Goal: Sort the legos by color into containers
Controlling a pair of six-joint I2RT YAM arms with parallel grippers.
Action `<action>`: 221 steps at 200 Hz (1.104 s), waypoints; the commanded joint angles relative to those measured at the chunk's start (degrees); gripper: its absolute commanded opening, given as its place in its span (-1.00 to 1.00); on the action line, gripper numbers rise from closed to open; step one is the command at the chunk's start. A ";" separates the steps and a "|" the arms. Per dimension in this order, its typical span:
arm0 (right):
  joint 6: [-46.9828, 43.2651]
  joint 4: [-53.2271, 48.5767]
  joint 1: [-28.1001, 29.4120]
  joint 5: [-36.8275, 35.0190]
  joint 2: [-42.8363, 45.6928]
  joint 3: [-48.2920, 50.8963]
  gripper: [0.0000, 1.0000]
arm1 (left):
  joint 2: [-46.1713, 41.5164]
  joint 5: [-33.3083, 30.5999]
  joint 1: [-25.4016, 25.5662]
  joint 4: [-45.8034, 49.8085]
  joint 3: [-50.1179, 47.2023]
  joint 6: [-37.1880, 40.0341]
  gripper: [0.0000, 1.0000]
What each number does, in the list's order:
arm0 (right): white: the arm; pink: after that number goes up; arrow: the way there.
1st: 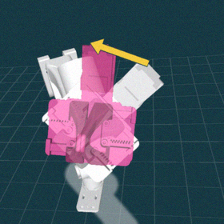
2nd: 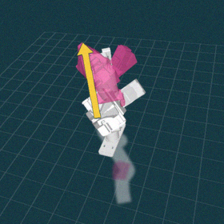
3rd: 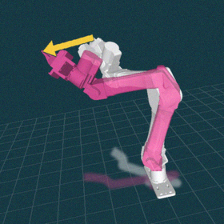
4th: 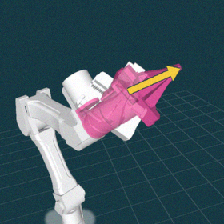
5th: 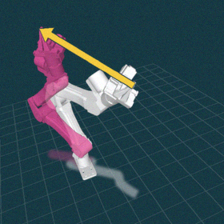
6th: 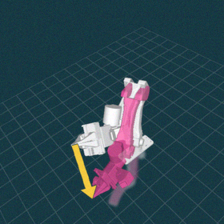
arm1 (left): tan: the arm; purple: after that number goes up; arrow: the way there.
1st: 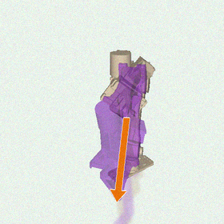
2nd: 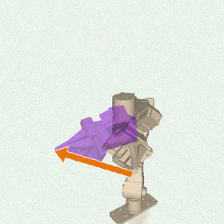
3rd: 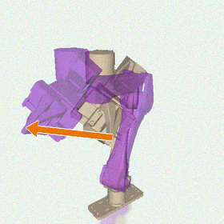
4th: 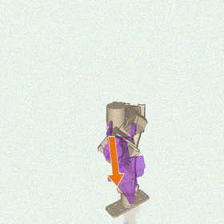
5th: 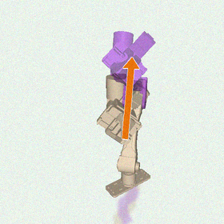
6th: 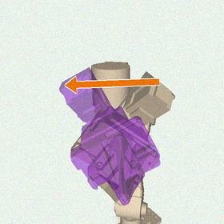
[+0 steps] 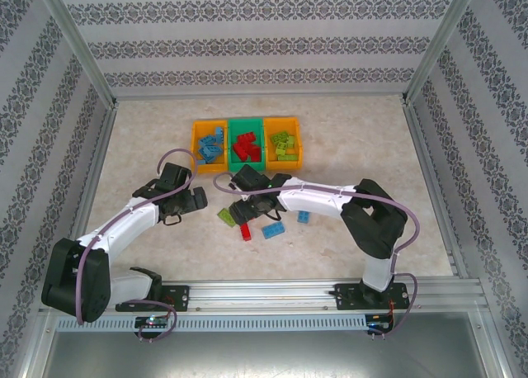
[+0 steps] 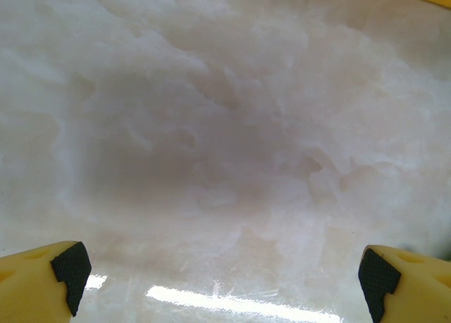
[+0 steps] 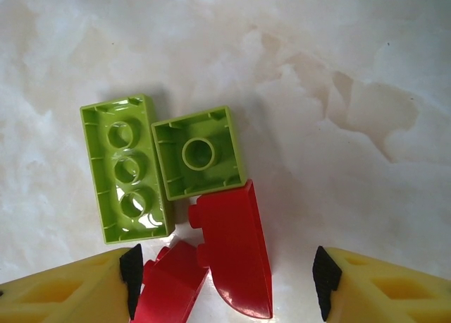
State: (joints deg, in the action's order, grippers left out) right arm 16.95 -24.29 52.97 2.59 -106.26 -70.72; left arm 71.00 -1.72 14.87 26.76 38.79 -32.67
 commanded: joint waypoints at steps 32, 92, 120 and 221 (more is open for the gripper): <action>-3.40 -2.33 -1.24 -0.43 -3.21 -2.58 0.20 | -0.25 0.31 -0.68 1.01 -0.34 -0.21 0.99; -2.27 -1.72 -2.25 -1.23 -3.97 -2.07 -0.11 | -0.25 0.52 -0.68 0.75 -0.73 -0.56 0.99; -2.83 -2.07 -2.42 -1.29 -4.31 -2.12 -0.14 | -0.30 0.40 -0.64 0.81 -0.71 -0.40 0.99; -9.32 -1.76 -2.02 3.15 -6.92 -3.98 -0.07 | -0.78 0.57 -0.67 0.83 -0.72 -0.65 0.99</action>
State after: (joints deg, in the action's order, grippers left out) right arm 10.59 -24.82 51.11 4.45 -111.35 -73.78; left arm 70.98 -1.50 14.87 26.74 38.59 -32.67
